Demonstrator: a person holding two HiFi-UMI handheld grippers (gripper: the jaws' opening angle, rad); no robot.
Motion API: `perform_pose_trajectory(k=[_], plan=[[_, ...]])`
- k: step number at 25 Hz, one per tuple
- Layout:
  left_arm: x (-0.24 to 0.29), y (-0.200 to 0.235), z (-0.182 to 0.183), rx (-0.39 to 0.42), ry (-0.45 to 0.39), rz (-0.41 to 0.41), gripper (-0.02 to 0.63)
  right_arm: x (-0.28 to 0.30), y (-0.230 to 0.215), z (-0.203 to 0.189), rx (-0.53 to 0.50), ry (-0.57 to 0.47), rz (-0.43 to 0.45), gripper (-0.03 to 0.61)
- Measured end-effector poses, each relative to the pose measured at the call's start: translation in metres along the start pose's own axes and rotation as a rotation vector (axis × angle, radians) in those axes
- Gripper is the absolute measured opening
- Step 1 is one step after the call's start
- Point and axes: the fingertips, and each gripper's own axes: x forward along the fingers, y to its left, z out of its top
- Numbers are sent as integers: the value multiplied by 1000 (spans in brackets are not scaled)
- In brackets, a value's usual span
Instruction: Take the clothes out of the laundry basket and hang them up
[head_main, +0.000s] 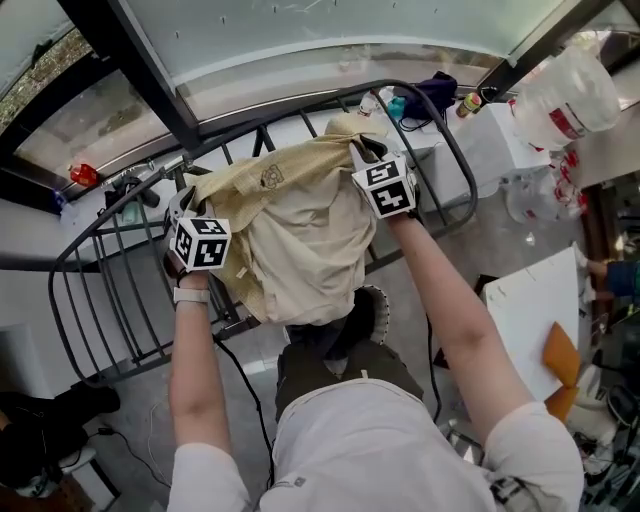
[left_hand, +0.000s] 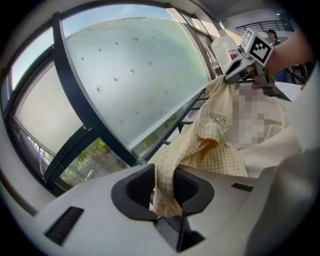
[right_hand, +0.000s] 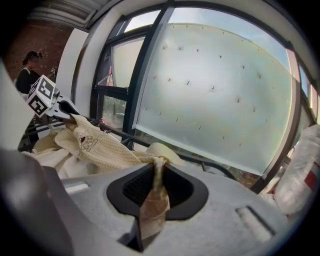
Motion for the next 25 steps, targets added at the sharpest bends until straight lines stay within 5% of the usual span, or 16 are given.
perform_pose_trajectory(k=[4, 9, 16, 25], plan=[[11, -20, -31, -33, 70, -76, 133, 9, 13, -29, 17, 76, 51, 86], [6, -30, -45, -39, 76, -79, 217, 5, 22, -40, 119, 79, 131, 268], [-37, -39, -34, -90, -8, -75, 236, -41, 22, -24, 240, -46, 137, 281], [-120, -79, -16, -192, -74, -47, 236, -125, 33, -41, 202, -161, 213, 281]])
